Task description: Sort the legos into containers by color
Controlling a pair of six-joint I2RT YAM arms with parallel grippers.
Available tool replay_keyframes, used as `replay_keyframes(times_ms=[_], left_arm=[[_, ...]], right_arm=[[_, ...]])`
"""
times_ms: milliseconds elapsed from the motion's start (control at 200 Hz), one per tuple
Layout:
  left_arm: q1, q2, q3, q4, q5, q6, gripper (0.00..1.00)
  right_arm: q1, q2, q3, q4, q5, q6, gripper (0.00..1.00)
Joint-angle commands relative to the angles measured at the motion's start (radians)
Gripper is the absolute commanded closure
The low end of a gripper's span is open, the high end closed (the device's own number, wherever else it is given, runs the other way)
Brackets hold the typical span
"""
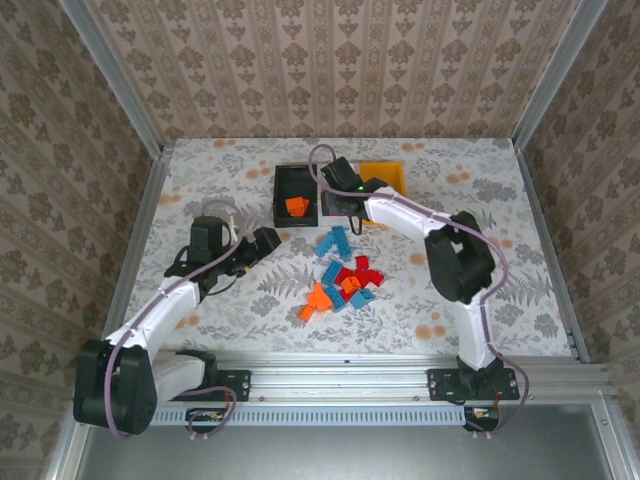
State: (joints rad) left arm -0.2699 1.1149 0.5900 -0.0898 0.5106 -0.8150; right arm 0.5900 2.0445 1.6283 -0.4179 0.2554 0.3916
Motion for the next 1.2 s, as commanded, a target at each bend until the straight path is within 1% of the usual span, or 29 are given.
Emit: replay_keyframes(times_ms=[0,80,100,110,125,195,265,310,430,540,660,830,860,1050,1200], left_arm=[[-0.074,-0.011,0.017,-0.01,-0.001,0.007,0.0],[-0.168,0.002,-0.013,0.023,-0.033,-0.005,0.0],[-0.179,0.008,-0.02,0.035,-0.038,-0.011,0.0],[-0.208,0.011,-0.028,0.039,-0.04,-0.014,0.0],[-0.228,0.015,-0.034,0.05,-0.042,-0.017,0.0],[-0.29,0.037,-0.066,0.108,-0.046,-0.037,0.0],[-0.332,0.062,-0.082,0.144,-0.04,-0.037,0.03],[-0.35,0.079,-0.076,0.148,-0.028,-0.025,0.03],[-0.38,0.127,-0.007,0.113,-0.01,0.013,0.04],[-0.401,0.153,0.044,0.09,-0.025,0.019,0.04],[-0.422,0.164,0.068,0.084,-0.045,0.007,0.04],[-0.431,0.154,0.075,0.046,-0.063,0.01,0.04],[-0.431,0.15,0.075,0.036,-0.068,0.013,0.04],[-0.431,0.141,0.083,0.017,-0.088,0.026,0.03],[-0.427,0.159,0.107,-0.003,-0.092,0.047,0.03]], right_arm=[[0.031,-0.192,-0.157,0.036,0.002,-0.012,0.4],[0.039,-0.31,-0.338,0.054,-0.017,-0.011,0.44],[0.041,-0.346,-0.384,0.057,-0.025,-0.012,0.45],[0.041,-0.358,-0.408,0.057,-0.03,-0.011,0.45],[0.041,-0.384,-0.441,0.057,-0.036,-0.01,0.45],[0.047,-0.495,-0.588,0.042,-0.062,-0.004,0.46],[0.051,-0.592,-0.709,0.011,-0.056,0.029,0.47],[0.051,-0.626,-0.76,-0.003,-0.063,0.053,0.47],[0.07,-0.706,-0.876,-0.009,-0.09,0.097,0.5],[0.077,-0.738,-0.92,-0.007,-0.108,0.108,0.51],[0.079,-0.727,-0.94,0.006,-0.15,0.11,0.5],[0.08,-0.658,-0.919,0.031,-0.124,0.106,0.5],[0.08,-0.621,-0.909,0.034,-0.115,0.099,0.5],[0.08,-0.502,-0.852,0.063,-0.082,0.057,0.49],[0.079,-0.45,-0.808,0.082,-0.053,0.041,0.48]])
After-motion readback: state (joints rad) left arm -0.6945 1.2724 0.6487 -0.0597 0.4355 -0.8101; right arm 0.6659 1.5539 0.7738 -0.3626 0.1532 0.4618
